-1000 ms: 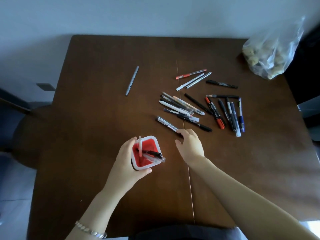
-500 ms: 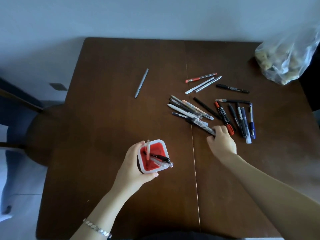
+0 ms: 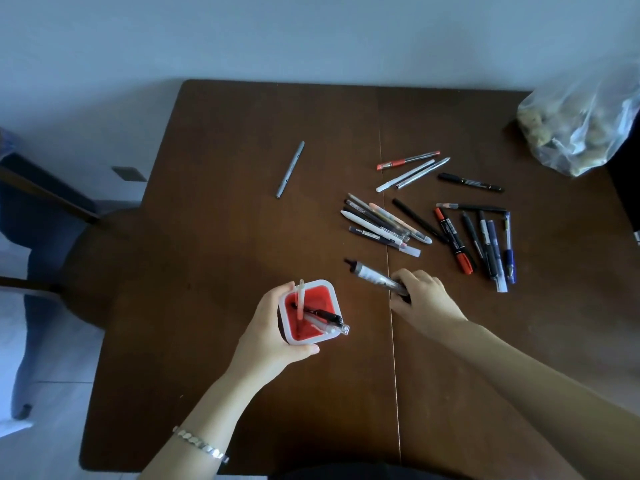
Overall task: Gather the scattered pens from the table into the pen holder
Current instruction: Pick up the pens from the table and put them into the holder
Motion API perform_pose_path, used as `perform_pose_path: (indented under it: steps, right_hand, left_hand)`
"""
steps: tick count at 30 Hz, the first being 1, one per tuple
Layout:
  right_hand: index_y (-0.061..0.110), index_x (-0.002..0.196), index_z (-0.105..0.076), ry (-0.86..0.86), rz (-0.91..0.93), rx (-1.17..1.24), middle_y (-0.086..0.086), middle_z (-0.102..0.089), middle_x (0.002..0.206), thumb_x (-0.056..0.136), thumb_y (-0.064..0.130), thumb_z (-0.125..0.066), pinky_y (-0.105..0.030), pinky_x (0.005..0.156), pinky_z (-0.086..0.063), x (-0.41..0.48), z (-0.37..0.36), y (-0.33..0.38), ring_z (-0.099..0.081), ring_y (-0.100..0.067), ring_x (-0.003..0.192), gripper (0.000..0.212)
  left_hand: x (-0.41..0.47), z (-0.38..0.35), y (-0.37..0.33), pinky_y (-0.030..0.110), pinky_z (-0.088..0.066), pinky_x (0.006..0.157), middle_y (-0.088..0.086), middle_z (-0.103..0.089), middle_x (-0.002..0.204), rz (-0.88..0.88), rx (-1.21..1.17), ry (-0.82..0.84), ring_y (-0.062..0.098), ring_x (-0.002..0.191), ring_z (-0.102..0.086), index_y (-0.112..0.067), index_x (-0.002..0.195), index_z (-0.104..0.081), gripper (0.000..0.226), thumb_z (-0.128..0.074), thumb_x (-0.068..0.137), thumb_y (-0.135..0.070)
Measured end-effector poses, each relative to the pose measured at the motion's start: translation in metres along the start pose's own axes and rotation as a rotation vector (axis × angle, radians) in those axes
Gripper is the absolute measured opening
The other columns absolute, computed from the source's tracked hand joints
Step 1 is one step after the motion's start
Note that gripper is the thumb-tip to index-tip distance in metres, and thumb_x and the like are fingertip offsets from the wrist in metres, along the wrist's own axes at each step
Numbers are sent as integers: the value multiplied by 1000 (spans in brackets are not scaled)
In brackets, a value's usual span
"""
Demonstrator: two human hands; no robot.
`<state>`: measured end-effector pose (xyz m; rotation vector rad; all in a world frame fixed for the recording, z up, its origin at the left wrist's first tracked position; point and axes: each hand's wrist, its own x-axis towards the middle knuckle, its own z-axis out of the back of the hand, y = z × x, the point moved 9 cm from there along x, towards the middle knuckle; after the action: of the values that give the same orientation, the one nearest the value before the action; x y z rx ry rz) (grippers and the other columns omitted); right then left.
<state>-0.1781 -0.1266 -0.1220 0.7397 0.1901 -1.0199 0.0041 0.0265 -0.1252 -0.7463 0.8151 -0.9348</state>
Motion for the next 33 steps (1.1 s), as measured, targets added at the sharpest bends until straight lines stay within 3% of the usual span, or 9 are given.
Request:
perform_pose_path:
  steps: [4, 7, 11, 15, 18, 22, 26, 28, 33]
  right_hand:
    - [34, 108, -47, 224, 182, 115, 7, -57, 74, 93, 25, -46, -22, 55, -45, -39, 17, 73, -53, -8, 59, 18]
    - [29, 118, -45, 350, 228, -194, 4, -60, 89, 96, 38, -37, -27, 64, -49, -52, 9, 95, -57, -12, 74, 26]
    - [17, 118, -47, 280, 251, -622, -4, -40, 91, 96, 20, -42, -33, 66, -48, -38, -14, 110, -53, -23, 77, 23]
    - [4, 114, -53, 195, 174, -455, -12, -43, 110, 91, 16, -52, -33, 74, -43, -19, -20, 136, -51, -29, 99, 26]
    - [8, 123, -46, 107, 256, -371, -11, -40, 126, 91, 24, -52, -34, 89, -44, -14, -30, 140, -44, -27, 111, 36]
    - [26, 143, -13, 126, 276, -19, 2, -21, 148, 88, 45, -51, -38, 112, -24, -26, -41, 111, -19, -18, 136, 70]
    - [38, 142, 5, 272, 207, 236, 13, -8, 153, 67, 35, -79, -33, 108, -38, -32, -48, 66, -18, -11, 140, 112]
    - [36, 142, 0, 245, 230, 290, 7, -16, 152, 64, 20, -83, -25, 102, -42, -28, -43, 54, -27, -11, 138, 115]
    - [28, 132, -32, -35, 302, 502, 5, -52, 127, 50, 16, -89, -39, 100, -47, -17, 9, 28, -52, -10, 119, 101]
  left_hand:
    - [0, -1, 0, 12, -50, 84, -13, -44, 129, -44, -22, -3, 8, 115, -51, -34, 127, -33, 88, -86, 57, -29]
    - [-1, -2, -2, 9, -49, 84, -10, -45, 129, -74, -28, -7, 10, 116, -51, -30, 128, -33, 88, -85, 57, -30]
    - [-1, -2, 1, 8, -48, 83, -12, -44, 128, -39, -48, -7, 8, 115, -51, -34, 127, -32, 89, -87, 57, -24]
    - [-2, -2, -1, 10, -47, 87, -16, -43, 127, -54, -51, -15, 4, 114, -50, -41, 124, -30, 90, -87, 56, -27]
    - [-3, -1, -2, 5, -44, 87, -22, -43, 127, -95, -10, -43, 3, 116, -50, -44, 125, -30, 89, -86, 56, -33]
    - [-5, -2, 3, 1, -42, 84, -30, -40, 125, -39, -94, -52, -1, 120, -45, -48, 125, -31, 88, -86, 58, -29]
    - [-2, -10, -3, 1, -42, 85, -29, -43, 126, 22, -171, 1, 0, 120, -46, -48, 124, -35, 82, -84, 60, -34]
    - [5, -15, -26, 8, -42, 94, -23, -47, 130, -68, -103, 55, -1, 122, -46, -43, 127, -36, 81, -82, 60, -41]
    - [38, -28, -82, 0, -35, 87, -40, -28, 126, -98, -44, 321, -20, 116, -36, -54, 124, -23, 86, -81, 64, -36]
